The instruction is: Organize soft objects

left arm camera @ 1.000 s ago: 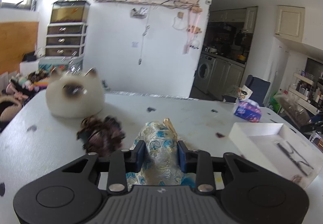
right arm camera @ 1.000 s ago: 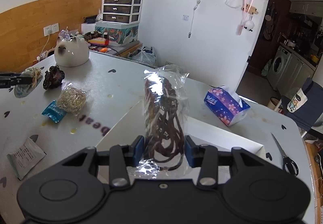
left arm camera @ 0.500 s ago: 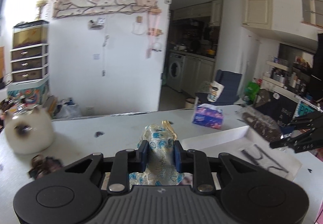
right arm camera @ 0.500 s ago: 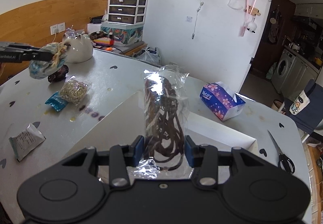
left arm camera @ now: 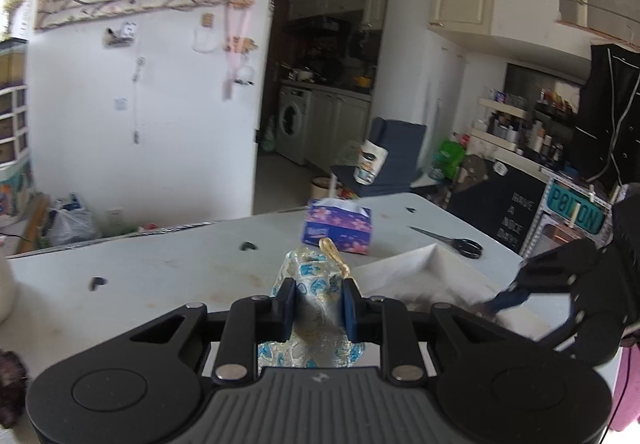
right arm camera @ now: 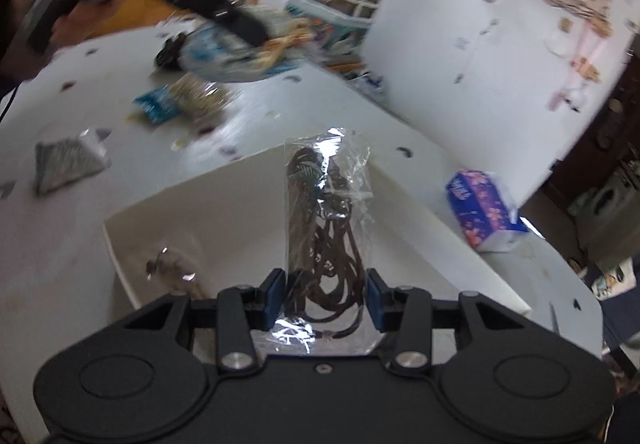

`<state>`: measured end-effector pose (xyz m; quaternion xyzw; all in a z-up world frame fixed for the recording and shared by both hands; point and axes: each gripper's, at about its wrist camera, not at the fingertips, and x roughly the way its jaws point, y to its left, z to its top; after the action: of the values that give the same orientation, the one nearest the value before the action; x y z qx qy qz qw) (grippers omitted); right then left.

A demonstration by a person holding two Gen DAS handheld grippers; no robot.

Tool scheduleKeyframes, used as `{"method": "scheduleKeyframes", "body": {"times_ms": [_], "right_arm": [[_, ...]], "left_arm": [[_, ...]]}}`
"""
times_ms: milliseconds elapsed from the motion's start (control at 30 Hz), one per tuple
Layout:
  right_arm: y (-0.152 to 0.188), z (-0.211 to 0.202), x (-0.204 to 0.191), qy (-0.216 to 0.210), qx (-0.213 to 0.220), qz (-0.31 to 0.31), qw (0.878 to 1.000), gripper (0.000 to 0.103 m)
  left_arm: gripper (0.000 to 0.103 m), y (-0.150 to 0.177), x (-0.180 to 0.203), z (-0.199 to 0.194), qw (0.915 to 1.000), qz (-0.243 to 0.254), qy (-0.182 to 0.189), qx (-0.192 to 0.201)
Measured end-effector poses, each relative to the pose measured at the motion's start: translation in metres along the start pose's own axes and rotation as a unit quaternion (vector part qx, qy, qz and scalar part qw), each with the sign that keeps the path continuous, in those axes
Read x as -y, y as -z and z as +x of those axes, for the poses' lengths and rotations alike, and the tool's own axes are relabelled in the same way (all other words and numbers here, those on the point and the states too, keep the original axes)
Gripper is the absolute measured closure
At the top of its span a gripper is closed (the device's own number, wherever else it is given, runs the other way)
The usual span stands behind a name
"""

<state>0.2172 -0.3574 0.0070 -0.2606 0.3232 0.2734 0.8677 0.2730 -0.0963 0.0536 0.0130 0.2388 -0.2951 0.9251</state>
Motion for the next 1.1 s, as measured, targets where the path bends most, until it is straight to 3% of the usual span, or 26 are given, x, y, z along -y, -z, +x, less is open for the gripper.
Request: {"method": "scheduleKeyframes", "body": {"times_ms": [200, 267, 333, 533, 667, 733, 833, 1033, 1100], "right_arm": [[-0.001, 0.022, -0.007, -0.049, -0.024, -0.040, 0.998, 0.054], [0.002, 0.029, -0.007, -0.027, -0.035, -0.045, 0.998, 0.039], [0.006, 0.036, -0.002, 0.011, -0.050, -0.029, 0.998, 0.037], [0.010, 0.029, 0.025, 0.039, -0.026, 0.088, 0.995, 0.038], [0.006, 0.040, 0.038, 0.020, -0.037, 0.232, 0.972, 0.041], [0.006, 0.052, 0.035, 0.008, -0.052, 0.268, 0.962, 0.055], [0.006, 0.060, 0.018, -0.007, -0.042, 0.250, 0.967, 0.059], [0.000, 0.076, -0.015, -0.047, -0.016, 0.143, 0.988, 0.058], [-0.002, 0.076, -0.021, -0.080, -0.018, 0.120, 0.989, 0.057]], "left_arm": [[0.078, -0.005, 0.012, 0.036, 0.9992, -0.003, 0.033, -0.023], [0.078, -0.006, 0.015, 0.047, 0.9986, -0.007, 0.044, -0.030], [0.078, -0.005, 0.019, 0.056, 0.9982, -0.005, 0.049, -0.035], [0.078, 0.003, 0.027, 0.078, 0.9971, 0.005, 0.053, -0.055], [0.078, 0.008, 0.028, 0.092, 0.9965, 0.007, 0.047, -0.068], [0.078, 0.010, 0.029, 0.099, 0.9964, 0.009, 0.041, -0.073], [0.078, 0.010, 0.033, 0.108, 0.9961, 0.025, 0.030, -0.080], [0.078, 0.011, 0.044, 0.123, 0.9924, 0.077, 0.016, -0.095], [0.078, 0.012, 0.045, 0.129, 0.9915, 0.082, 0.010, -0.101]]}}
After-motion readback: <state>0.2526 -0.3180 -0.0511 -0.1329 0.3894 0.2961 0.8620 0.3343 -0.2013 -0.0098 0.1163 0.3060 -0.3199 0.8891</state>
